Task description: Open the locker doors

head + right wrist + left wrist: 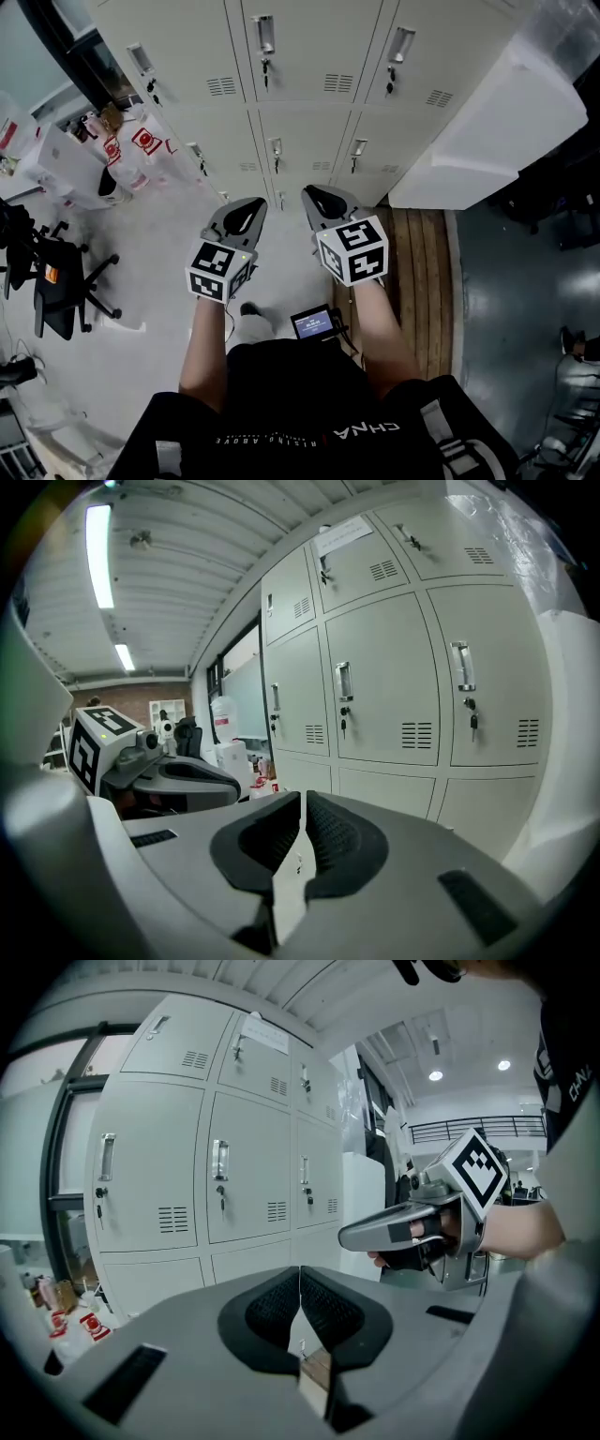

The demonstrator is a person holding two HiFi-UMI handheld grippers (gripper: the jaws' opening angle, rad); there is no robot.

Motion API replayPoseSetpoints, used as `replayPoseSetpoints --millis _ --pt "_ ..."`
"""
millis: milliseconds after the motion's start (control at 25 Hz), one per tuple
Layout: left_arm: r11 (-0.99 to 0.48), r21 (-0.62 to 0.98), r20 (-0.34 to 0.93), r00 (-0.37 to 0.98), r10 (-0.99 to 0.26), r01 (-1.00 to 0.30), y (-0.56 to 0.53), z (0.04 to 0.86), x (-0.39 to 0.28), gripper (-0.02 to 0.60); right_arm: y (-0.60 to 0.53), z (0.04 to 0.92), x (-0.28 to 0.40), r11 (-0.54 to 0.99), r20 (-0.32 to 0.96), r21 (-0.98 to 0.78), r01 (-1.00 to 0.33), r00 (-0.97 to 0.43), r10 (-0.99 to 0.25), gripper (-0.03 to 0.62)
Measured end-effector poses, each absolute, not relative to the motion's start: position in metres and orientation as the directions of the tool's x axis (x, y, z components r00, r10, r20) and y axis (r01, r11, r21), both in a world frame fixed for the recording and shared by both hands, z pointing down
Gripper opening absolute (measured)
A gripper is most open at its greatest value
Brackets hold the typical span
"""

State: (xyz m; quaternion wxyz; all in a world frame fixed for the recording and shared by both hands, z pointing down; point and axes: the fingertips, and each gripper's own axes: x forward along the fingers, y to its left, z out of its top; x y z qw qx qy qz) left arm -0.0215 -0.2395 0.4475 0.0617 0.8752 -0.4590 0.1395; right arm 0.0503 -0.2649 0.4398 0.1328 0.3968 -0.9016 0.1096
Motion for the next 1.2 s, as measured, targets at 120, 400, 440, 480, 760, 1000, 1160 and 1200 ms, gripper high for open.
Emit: replayPoseSetpoints --millis 120,400,440,480,760,1000,1160,1200 --pt "-0.575 -0.011 0.304 0.545 -0.781 -0.818 -0.253 0.454 -0.034 0.02 -0.276 0.446 0.036 0.663 0.337 -0.09 -0.743 -0.649 -0.682 0.043" --pt "-0.627 -0.026 0.301 0.592 -0.748 -0.779 -0.306 0.46 -0.07 0.02 -0.318 0.451 -0.002 0.626 0.364 -0.054 -0.778 -0.599 -0.713 0.043" --pt "-0.639 -0.041 0.3 0.601 -0.741 -0.768 -0.316 0.459 -0.074 0.02 -0.327 0.449 -0.008 0.62 0.364 -0.046 -0.783 -0.592 -0.719 0.043" --pt "-0.652 -0.052 0.293 0.613 -0.734 -0.757 -0.326 0.456 -0.079 0.02 -0.337 0.445 -0.014 0.613 0.361 -0.039 -0.79 -0.583 -0.728 0.043" --pt "-0.704 -0.072 0.25 0.67 -0.699 -0.707 -0.391 0.434 -0.117 0.02 -0.398 0.425 -0.057 0.555 0.334 0.0 -0.832 -0.523 -0.784 0.043" --pt "-0.721 -0.068 0.24 0.69 -0.682 -0.689 -0.425 0.432 -0.138 0.02 -0.423 0.428 -0.081 0.531 0.337 0.002 -0.848 -0.499 -0.798 0.043" --pt "-0.723 -0.058 0.244 0.693 -0.679 -0.688 -0.44 0.435 -0.133 0.02 -0.435 0.434 -0.083 0.542 0.351 0.011 -0.84 -0.504 -0.789 0.043" --pt "-0.721 -0.06 0.24 0.691 -0.682 -0.69 -0.444 0.433 -0.13 0.02 -0.44 0.432 -0.081 0.544 0.347 0.012 -0.839 -0.507 -0.789 0.043"
